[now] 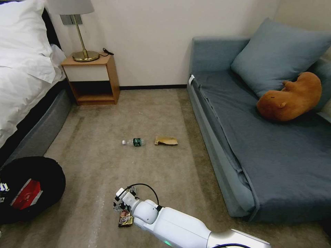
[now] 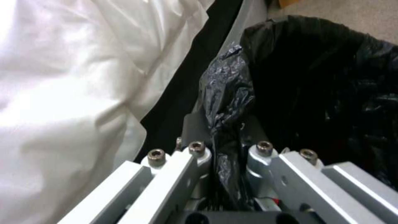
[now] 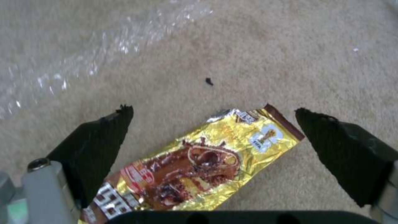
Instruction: Pick up the trash bin, then pick up the garbage on the floor and place it into the trash bin.
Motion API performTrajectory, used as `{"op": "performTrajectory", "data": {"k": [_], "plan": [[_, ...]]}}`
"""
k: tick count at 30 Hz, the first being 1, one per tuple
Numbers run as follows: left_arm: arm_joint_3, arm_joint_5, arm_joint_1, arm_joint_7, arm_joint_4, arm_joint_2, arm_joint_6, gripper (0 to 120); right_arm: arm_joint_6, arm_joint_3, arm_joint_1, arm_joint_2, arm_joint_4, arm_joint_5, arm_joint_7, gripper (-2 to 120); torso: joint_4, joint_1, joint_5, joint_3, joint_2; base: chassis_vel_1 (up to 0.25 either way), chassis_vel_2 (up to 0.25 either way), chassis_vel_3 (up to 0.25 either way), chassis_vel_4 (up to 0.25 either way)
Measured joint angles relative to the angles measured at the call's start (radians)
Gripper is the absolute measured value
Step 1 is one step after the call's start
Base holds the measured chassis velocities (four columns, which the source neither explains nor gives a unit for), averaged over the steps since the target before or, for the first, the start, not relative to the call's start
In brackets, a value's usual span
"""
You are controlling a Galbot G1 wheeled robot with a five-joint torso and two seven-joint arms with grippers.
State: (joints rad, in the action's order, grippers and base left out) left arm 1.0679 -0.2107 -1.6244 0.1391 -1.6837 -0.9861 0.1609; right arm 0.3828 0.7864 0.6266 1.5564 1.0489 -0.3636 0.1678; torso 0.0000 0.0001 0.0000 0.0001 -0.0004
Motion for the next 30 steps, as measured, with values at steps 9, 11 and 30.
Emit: {"op": "performTrajectory", "data": {"k": [9, 11, 30], "plan": [[0.003, 0.018, -0.022, -0.001, -0.034, -0.015, -0.002, 5, -0.017, 0.025, -0.007, 0.006, -0.057, 0.098, -0.061, 100, 0.0000, 0.000, 0.0000, 0.000, 0.000, 0.000, 0.000, 0.000, 0.000], [0.004, 0.018, -0.035, -0.001, -0.067, -0.019, 0.003, 5, -0.027, 0.025, 0.001, 0.006, -0.075, 0.116, -0.072, 100, -0.0002, 0.000, 0.0000, 0.000, 0.000, 0.000, 0.000, 0.000, 0.000], [0.008, 0.016, -0.030, -0.001, -0.070, -0.018, 0.005, 5, -0.061, 0.007, 0.021, -0.011, -0.123, 0.130, -0.119, 100, -0.0001, 0.000, 0.0001, 0.000, 0.000, 0.000, 0.000, 0.000, 0.000]]}}
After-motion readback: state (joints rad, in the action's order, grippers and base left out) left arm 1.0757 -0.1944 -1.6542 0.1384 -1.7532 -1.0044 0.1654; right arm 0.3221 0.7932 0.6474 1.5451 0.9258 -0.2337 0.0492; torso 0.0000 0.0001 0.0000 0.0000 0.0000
